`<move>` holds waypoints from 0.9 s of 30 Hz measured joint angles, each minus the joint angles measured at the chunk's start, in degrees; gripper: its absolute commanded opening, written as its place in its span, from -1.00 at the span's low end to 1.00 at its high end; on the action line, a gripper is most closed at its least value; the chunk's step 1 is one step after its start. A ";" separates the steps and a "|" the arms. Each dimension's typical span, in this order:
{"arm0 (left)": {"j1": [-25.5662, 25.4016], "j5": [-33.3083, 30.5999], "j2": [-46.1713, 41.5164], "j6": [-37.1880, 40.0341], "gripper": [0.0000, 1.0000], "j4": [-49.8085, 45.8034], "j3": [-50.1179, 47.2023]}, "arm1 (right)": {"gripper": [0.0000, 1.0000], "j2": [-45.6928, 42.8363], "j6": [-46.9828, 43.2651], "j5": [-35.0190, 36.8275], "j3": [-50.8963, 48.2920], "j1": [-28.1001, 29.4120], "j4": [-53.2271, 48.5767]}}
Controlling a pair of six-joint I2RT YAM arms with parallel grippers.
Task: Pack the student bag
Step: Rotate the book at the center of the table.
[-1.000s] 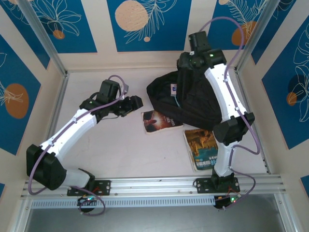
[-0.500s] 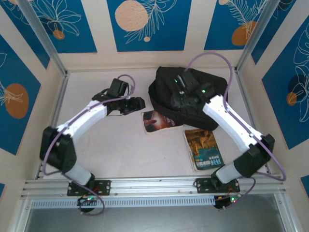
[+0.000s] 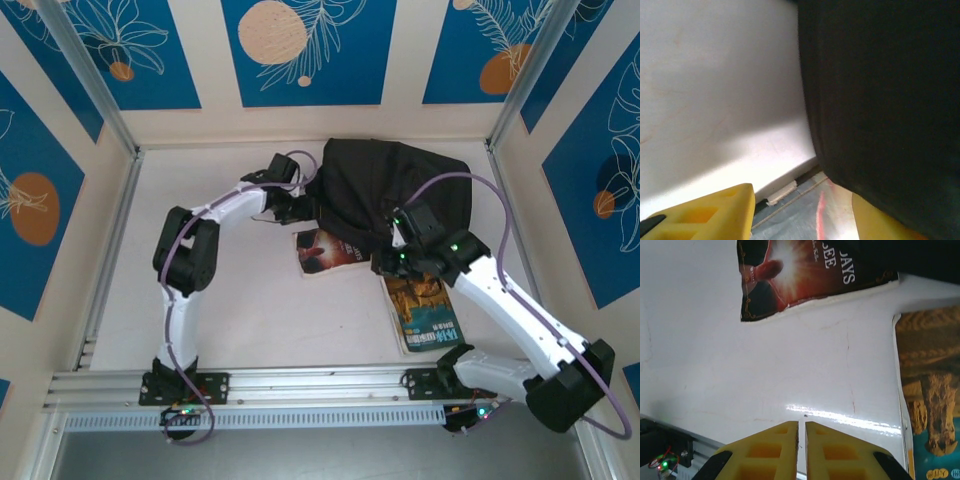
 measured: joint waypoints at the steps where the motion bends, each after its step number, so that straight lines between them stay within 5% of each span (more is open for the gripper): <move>1: 0.00 0.22 0.52 0.22 -0.02 0.00 0.00 | -0.77 -1.05 0.07 -0.28 -0.66 -0.15 -0.07; 11: 0.17 5.22 -0.42 -1.20 -0.05 7.93 -7.15 | -0.79 -3.85 0.48 -3.89 -7.19 -2.12 0.94; 20: -2.14 7.82 -8.74 -4.66 -0.05 12.72 -20.81 | -0.21 5.11 3.30 -9.66 -11.63 -2.47 8.96; 27: -6.95 7.41 -13.07 -6.69 -0.02 11.96 -26.40 | -0.17 14.93 9.03 -12.31 -14.23 -2.47 17.09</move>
